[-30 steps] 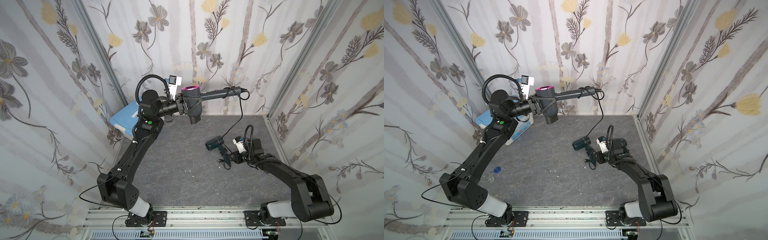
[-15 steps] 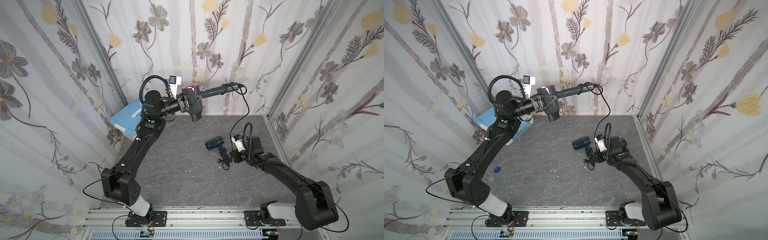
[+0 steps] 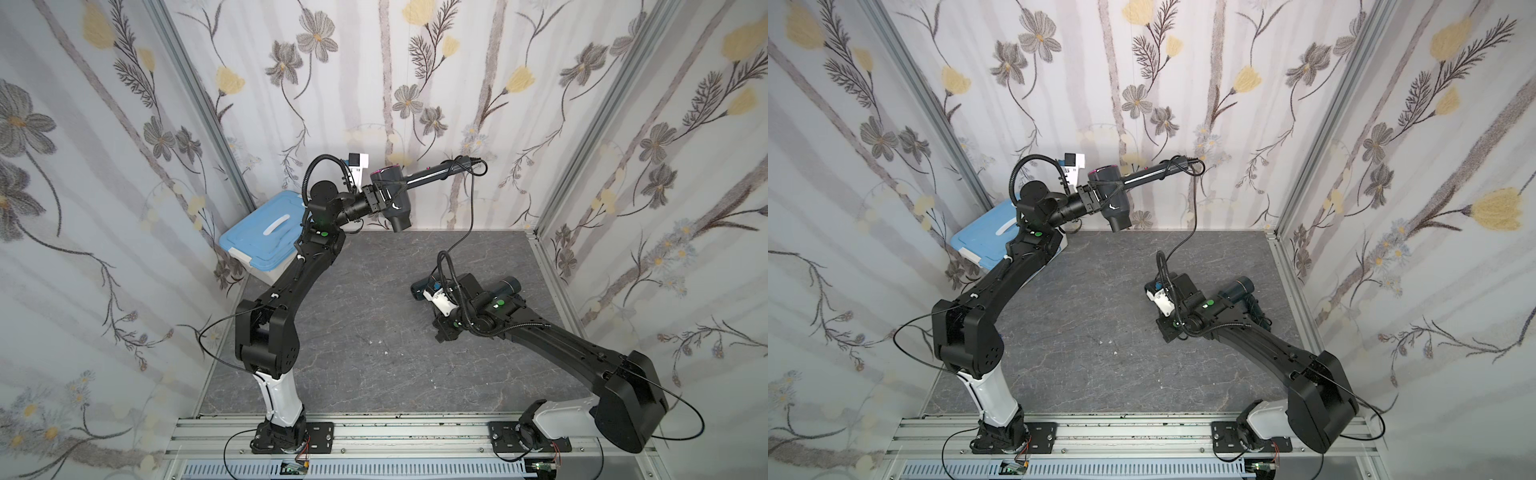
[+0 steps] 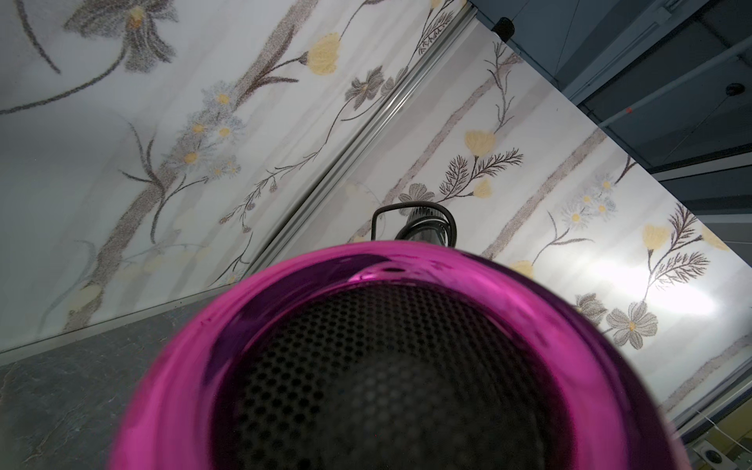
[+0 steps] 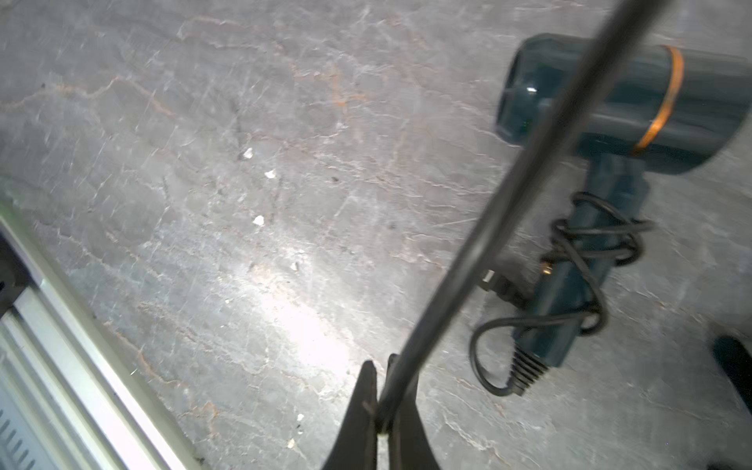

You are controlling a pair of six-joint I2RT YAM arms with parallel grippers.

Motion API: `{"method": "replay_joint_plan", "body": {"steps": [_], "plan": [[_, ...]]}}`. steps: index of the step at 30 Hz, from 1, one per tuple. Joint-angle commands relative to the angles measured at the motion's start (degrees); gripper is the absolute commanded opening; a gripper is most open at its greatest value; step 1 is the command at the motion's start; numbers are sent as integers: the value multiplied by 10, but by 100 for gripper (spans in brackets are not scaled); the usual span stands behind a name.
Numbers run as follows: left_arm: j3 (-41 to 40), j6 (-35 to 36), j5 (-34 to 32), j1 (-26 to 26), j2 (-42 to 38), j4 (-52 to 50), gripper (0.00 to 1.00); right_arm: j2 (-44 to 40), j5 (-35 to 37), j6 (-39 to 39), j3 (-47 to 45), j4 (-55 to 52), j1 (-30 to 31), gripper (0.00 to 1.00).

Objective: Wrap the cord around the hair dryer
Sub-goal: Wrap the power cord around the hair dryer.

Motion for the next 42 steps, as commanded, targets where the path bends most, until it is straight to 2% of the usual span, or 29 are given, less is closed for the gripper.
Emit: {"method": "replay_joint_plan", "body": {"steps": [1,3,8,10,13,19,24,28,31,35,39,42], "plan": [[13,-33,0,2,20,70,0,50,25,-1,60,-77,57,0],[19,12,7,1,29,19,0,71,30,-9,106,-115,97,0],[43,199,48,2,38,-191,0,61,19,-25,212,-206,159,0],[42,243,64,2,42,-237,0,47,18,-31,248,-240,172,0],[32,273,93,0,46,-263,0,31,27,-48,312,-293,186,0],[10,325,148,-23,51,-302,0,31,92,-101,477,-366,179,0],[-20,372,180,-57,34,-342,0,25,82,-151,552,-334,105,0],[-28,433,198,-95,24,-412,0,30,9,-203,583,-284,48,0],[-30,473,214,-120,12,-458,0,47,-63,-235,604,-263,-23,0],[-40,515,225,-147,-12,-503,0,81,-213,-258,622,-237,-126,0],[-52,535,252,-157,-35,-521,0,119,-367,-241,619,-191,-229,0],[-67,535,268,-157,-53,-515,0,159,-511,-170,610,-129,-312,0]]}}
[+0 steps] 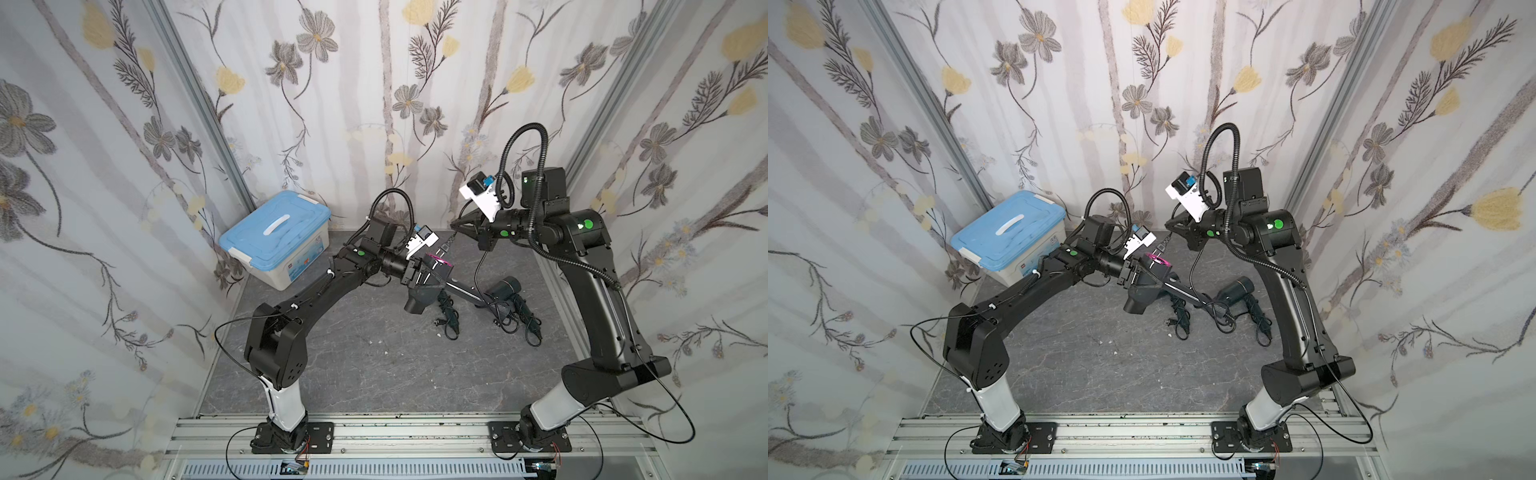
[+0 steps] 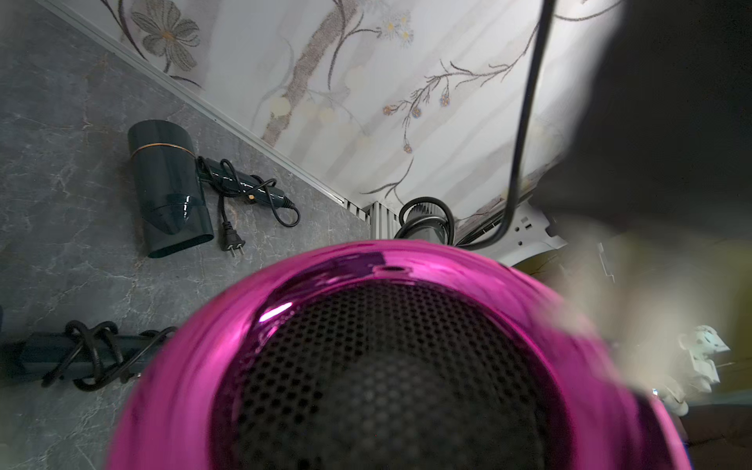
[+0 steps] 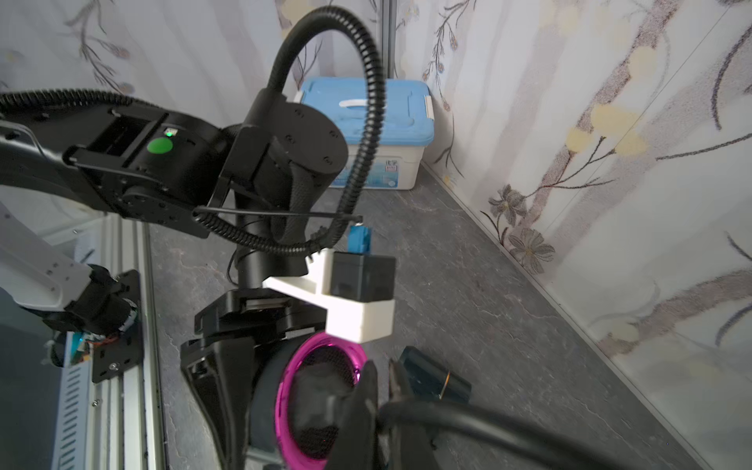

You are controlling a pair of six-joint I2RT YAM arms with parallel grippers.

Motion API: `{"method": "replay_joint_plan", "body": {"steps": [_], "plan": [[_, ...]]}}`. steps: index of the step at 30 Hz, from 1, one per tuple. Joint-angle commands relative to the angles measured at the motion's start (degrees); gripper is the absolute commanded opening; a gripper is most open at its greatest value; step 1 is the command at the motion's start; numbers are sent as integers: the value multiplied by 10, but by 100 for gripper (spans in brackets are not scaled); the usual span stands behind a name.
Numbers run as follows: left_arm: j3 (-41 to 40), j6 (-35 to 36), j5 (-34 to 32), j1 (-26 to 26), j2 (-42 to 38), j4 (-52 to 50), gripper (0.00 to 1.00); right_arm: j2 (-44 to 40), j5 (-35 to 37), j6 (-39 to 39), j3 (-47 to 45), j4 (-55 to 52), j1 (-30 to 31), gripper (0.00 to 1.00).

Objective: Wrap the cord around the hair dryer
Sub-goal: Wrap the power cord around the hair dryer.

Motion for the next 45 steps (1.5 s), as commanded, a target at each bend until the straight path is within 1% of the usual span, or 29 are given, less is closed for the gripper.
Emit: {"method": "replay_joint_plan", "body": {"steps": [1,2,4,6,9,12,14,17,19,21,24,25,27,28,29,32,35,36,41,45], "plan": [[-11,31,55,-1,-22,8,0,41,-215,75,-6,106,-62,0],[-15,28,58,-1,-27,14,0,56,-225,96,-8,122,-76,0],[-21,18,63,-2,-35,28,0,76,-210,131,-12,146,-84,0],[-24,19,62,-1,-42,30,0,97,-210,164,-12,163,-91,0],[-28,26,61,8,-45,25,0,120,-234,196,-20,179,-103,0],[-36,25,54,30,-40,25,0,106,-305,254,-79,256,-118,0],[-42,19,46,48,-28,31,0,84,-338,284,-113,303,-118,0],[-39,11,30,74,4,33,0,68,-383,292,-123,312,-117,0],[-37,-9,26,88,23,52,0,57,-407,273,-129,296,-114,0],[-34,-25,20,98,32,67,0,52,-425,216,-128,232,-111,0],[-27,-29,11,114,31,64,0,46,-437,81,-135,97,-105,0],[-26,-29,9,121,28,61,0,38,-436,49,-154,78,-105,0],[-25,-26,6,134,21,55,0,16,-412,25,-196,74,-98,0],[-24,-21,2,139,18,48,0,7,-390,12,-208,64,-92,0],[-23,-14,0,146,15,38,0,3,-353,-7,-207,42,-82,0],[-22,-8,-2,158,9,28,0,-14,-285,-41,-198,3,-65,0],[-19,-2,-1,162,9,20,0,-23,-164,-63,-169,-33,-37,0],[-19,-2,1,162,8,20,0,-26,-133,-70,-167,-40,-31,0],[-22,6,4,164,1,9,0,-37,-14,-104,-168,-54,3,0],[-26,9,8,165,-4,6,0,-38,83,-112,-129,-58,28,0]]}}
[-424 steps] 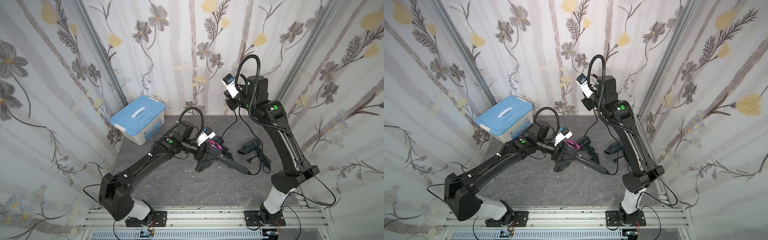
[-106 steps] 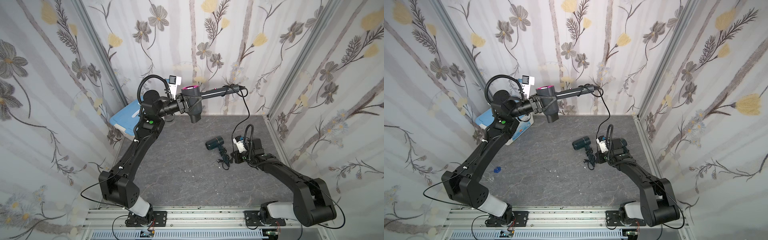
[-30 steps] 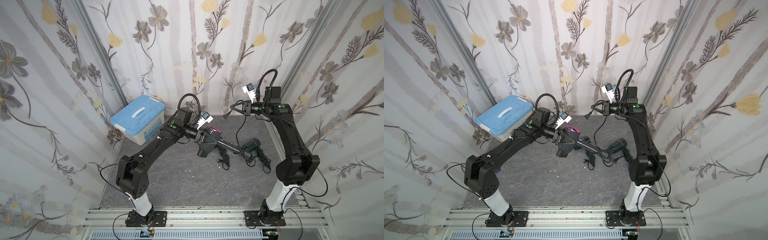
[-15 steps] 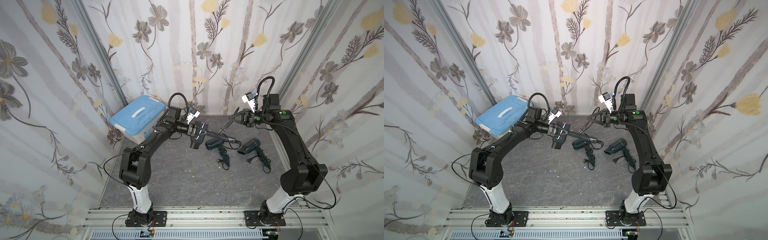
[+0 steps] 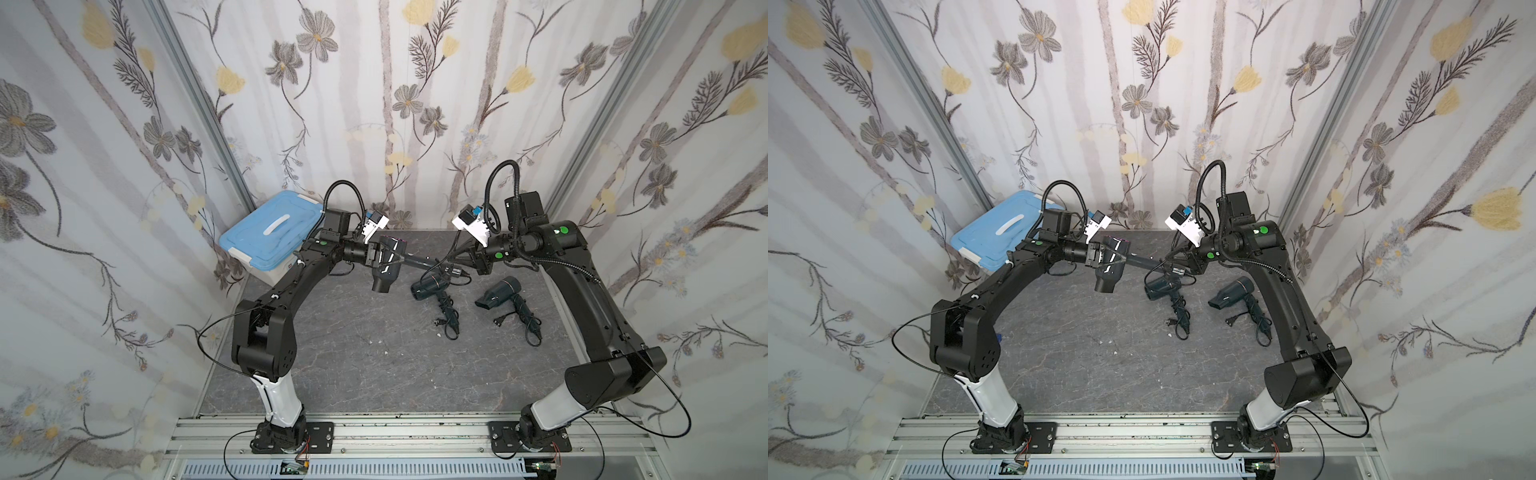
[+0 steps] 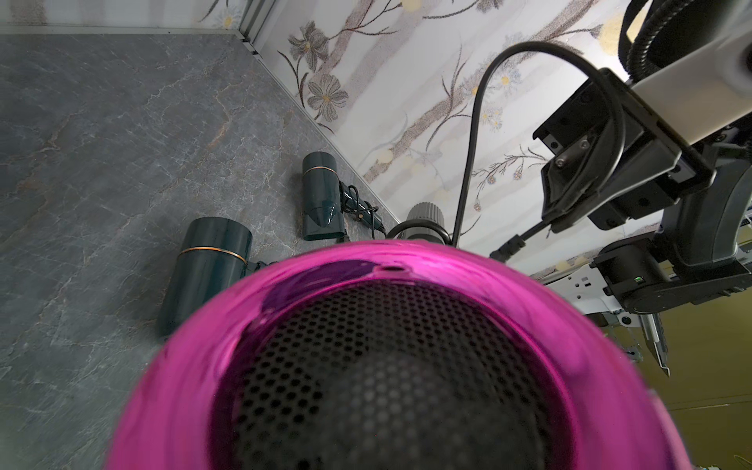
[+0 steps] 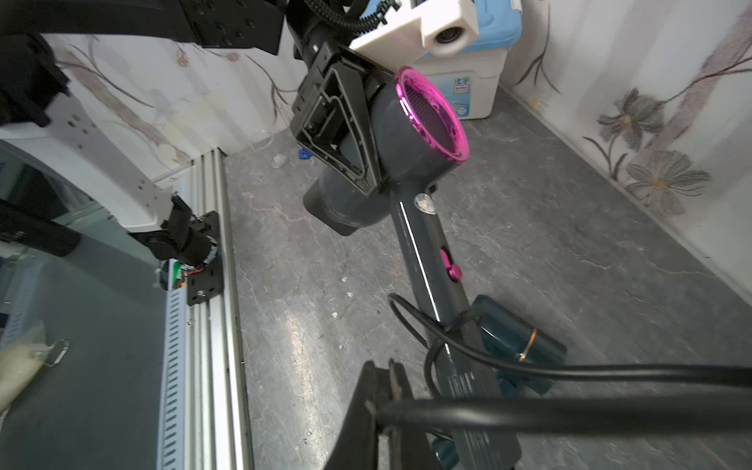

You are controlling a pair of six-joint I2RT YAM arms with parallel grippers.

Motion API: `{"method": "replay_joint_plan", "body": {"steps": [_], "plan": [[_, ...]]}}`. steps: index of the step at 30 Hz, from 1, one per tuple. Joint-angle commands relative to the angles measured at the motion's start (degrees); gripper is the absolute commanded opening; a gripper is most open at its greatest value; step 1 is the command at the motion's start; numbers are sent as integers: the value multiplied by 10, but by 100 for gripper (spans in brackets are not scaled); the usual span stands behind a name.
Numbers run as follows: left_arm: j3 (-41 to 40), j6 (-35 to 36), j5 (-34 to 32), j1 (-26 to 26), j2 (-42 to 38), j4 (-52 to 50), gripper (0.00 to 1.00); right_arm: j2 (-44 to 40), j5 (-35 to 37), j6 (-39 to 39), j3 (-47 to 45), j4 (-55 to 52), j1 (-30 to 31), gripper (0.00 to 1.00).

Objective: Wrap the cord around the hair dryer
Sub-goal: Wrap the power cord around the hair dryer.

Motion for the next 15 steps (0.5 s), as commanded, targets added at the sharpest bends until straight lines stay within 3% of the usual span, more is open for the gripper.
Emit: {"method": "replay_joint_plan", "body": {"steps": [1,11,15], "plan": [[0,19,24,0,-9,6,0,-6,125,-35,31,3,17,0],[2,39,26,-10,-16,-22,0,-19,433,-92,7,59,106,0],[3,53,17,-10,-19,-36,0,-38,500,-113,0,92,115,0]]}}
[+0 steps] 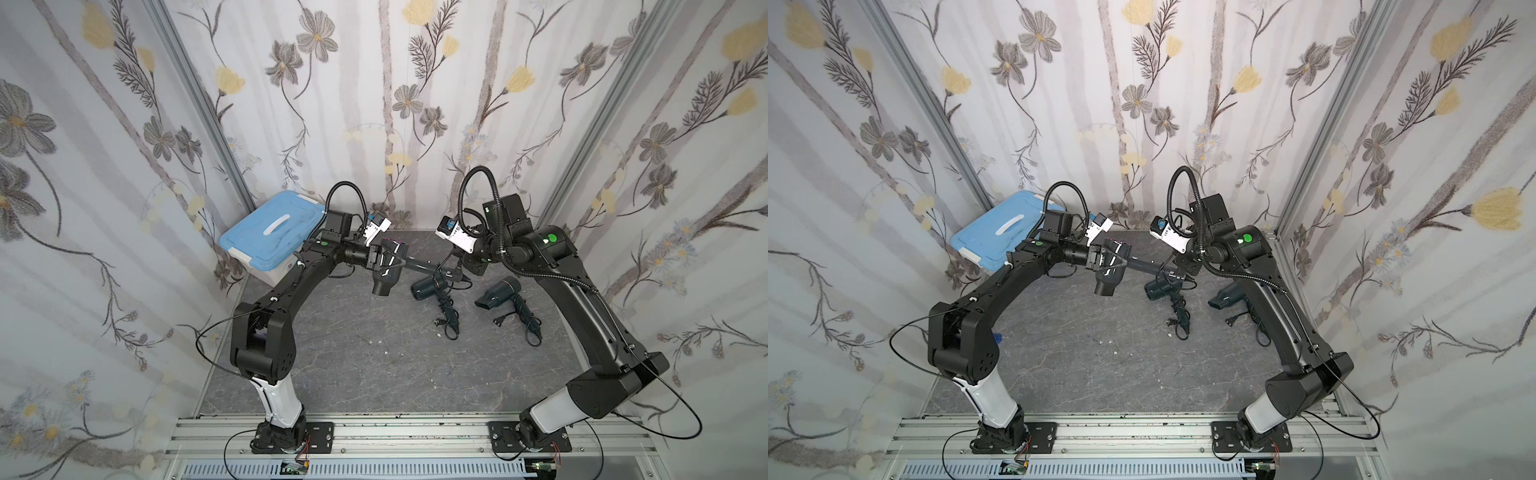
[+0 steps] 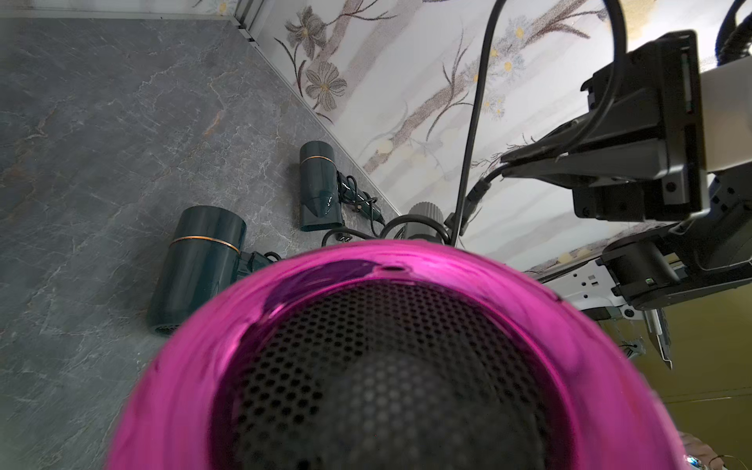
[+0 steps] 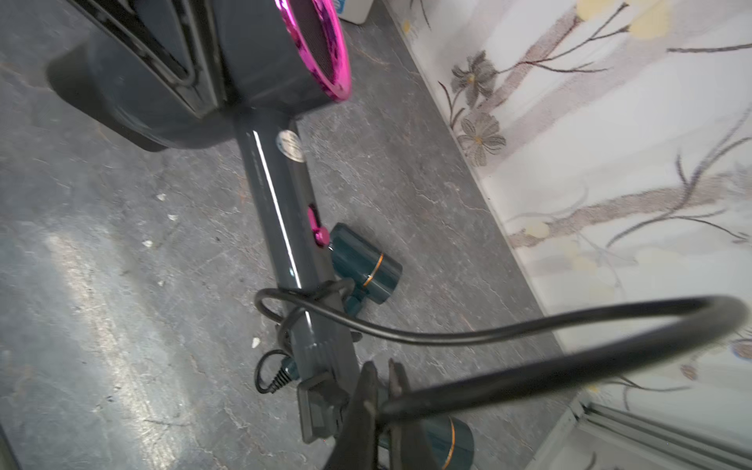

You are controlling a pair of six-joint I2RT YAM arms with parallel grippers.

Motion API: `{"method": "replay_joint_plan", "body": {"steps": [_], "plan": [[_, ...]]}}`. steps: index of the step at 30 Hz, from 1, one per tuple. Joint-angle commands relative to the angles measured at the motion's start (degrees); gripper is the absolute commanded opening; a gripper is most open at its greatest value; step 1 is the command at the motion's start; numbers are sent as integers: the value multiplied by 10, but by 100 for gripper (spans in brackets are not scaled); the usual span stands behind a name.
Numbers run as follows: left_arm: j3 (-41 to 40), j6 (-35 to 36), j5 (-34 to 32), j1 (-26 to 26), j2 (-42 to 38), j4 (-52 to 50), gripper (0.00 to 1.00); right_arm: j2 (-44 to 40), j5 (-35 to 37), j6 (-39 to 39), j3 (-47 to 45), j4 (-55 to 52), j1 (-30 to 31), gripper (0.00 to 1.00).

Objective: Wrap the cord around the hair dryer
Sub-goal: Wrap the power cord around the hair dryer.

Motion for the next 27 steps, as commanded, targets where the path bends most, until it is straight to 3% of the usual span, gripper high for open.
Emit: {"method": "replay_joint_plan", "body": {"steps": [1,8,12,16,20,27], "plan": [[5,26,28,0,-8,-1,0,-17,116,-35,-6,73,6,0],[10,20,39,-5,-12,-1,0,-27,128,-54,-39,108,15,0],[13,19,56,-33,-32,-5,0,-19,109,-70,-93,180,14,0],[20,40,65,-74,-45,-37,0,8,82,-91,-90,234,5,0],[19,49,89,-109,-60,-45,0,52,-2,-83,-47,244,-33,0],[-9,-21,120,-123,-128,69,0,100,-256,-24,-60,262,-108,0]]}}
